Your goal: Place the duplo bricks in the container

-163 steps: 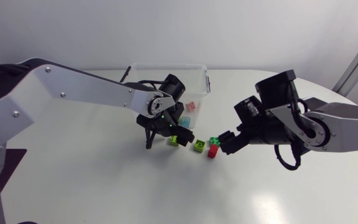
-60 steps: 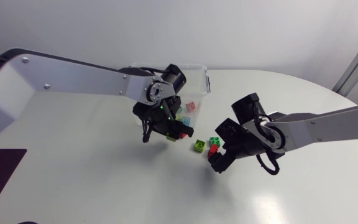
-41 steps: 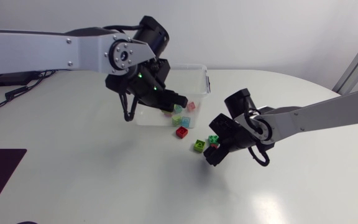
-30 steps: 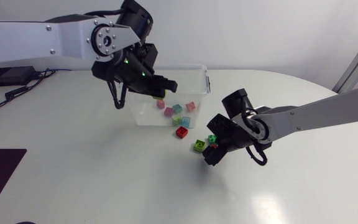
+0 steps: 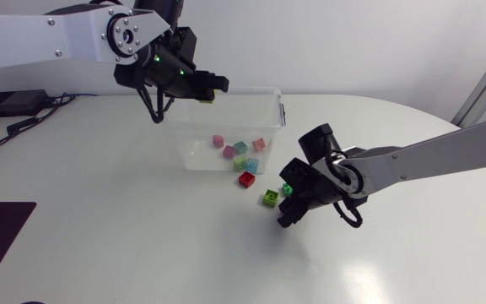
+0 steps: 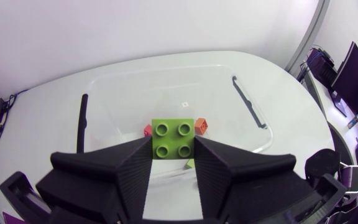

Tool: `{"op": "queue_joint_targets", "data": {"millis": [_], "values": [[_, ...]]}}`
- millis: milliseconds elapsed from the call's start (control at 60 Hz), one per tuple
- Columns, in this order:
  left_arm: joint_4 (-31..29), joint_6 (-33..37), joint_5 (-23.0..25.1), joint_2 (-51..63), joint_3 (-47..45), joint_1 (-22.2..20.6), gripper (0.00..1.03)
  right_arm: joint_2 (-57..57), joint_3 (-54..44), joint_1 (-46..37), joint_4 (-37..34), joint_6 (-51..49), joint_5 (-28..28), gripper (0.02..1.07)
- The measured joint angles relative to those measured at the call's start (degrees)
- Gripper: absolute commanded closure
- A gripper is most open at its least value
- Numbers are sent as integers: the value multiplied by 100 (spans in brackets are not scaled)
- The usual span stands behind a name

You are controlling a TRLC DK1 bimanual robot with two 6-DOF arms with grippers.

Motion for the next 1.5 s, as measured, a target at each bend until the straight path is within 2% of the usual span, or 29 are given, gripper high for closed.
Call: {"op": "queue_joint_targets", "data": {"millis": [33, 233, 283, 350, 367, 433, 467, 533, 933, 1250, 1500], "values": [[26, 0, 2, 50, 50, 4, 89, -2, -20, 0, 0, 2, 7, 79], [151, 0, -94, 426, 291, 48, 88, -323, -232, 0, -116, 2, 105, 79], [160, 0, -107, 516, 345, 52, 85, -485, -275, 0, -227, 2, 120, 79], [210, 0, -136, 638, 415, 61, 64, -811, -297, 0, -385, 2, 131, 79], [236, 0, -151, 671, 426, 66, 63, -909, -297, 0, -420, 2, 142, 79], [313, 0, -192, 769, 452, 79, 32, -1244, -262, 0, -612, 4, 153, 79], [323, 0, -199, 815, 481, 90, 20, -1364, -216, -4, -717, 7, 160, 79], [343, 0, -238, 905, 553, 109, 5, -1558, -66, -17, -883, 26, 162, 79], [688, 0, -299, 697, 398, 144, 5, -1532, 1558, -17, -1172, 553, 190, 79], [898, 179, -286, -903, -726, 20, 5, -874, 2697, -20, -1309, 852, 295, 79], [918, 372, -76, -1602, -1838, -28, 5, -186, 3418, -4, -1362, 964, 345, 79]]}}
